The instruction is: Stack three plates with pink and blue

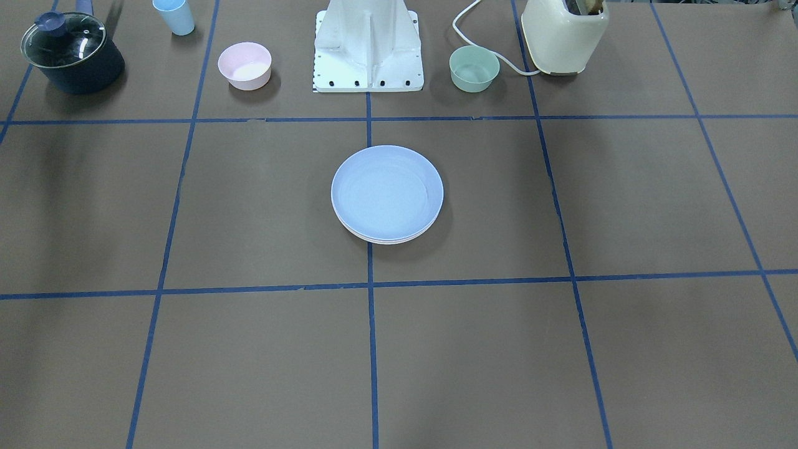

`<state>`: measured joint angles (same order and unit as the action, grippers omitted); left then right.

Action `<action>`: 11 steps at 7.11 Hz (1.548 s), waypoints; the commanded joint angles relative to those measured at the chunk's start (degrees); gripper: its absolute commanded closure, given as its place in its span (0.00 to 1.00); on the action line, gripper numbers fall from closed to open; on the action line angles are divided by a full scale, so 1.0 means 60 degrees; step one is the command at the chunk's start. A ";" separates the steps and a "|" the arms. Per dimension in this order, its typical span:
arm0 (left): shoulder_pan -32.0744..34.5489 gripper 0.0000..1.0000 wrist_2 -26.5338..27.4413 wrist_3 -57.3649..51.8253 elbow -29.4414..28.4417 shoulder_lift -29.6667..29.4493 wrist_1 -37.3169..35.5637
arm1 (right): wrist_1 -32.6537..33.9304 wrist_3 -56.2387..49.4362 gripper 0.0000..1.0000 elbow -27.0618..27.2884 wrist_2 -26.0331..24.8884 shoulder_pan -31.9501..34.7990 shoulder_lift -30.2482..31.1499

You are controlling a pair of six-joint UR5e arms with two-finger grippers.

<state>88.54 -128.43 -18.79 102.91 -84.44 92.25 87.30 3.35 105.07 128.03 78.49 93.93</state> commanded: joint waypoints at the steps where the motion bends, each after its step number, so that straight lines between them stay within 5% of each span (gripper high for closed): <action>1: 0.0549 0.00 0.0091 -0.0164 0.0000 0.0054 -0.0884 | -0.0121 -0.0498 0.00 0.0167 0.0194 0.1340 0.1422; 3: 0.0624 0.00 -0.0039 -0.0062 -0.0217 0.0054 -0.0887 | -0.0106 -0.1389 0.00 0.0183 0.0077 0.1494 0.1847; 6: 0.0610 0.00 -0.1545 0.0231 -0.0756 0.0069 -0.0786 | -0.0106 -0.1379 0.00 0.0154 0.0180 0.1553 0.1879; 11: 0.0624 0.00 -0.1373 0.0203 -0.0687 0.0083 -0.0785 | -0.0106 -0.1306 0.00 0.0110 0.0180 0.1538 0.1850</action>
<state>92.22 -136.79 -17.63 98.61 -84.08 87.52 86.66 -4.55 105.74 129.08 87.72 105.10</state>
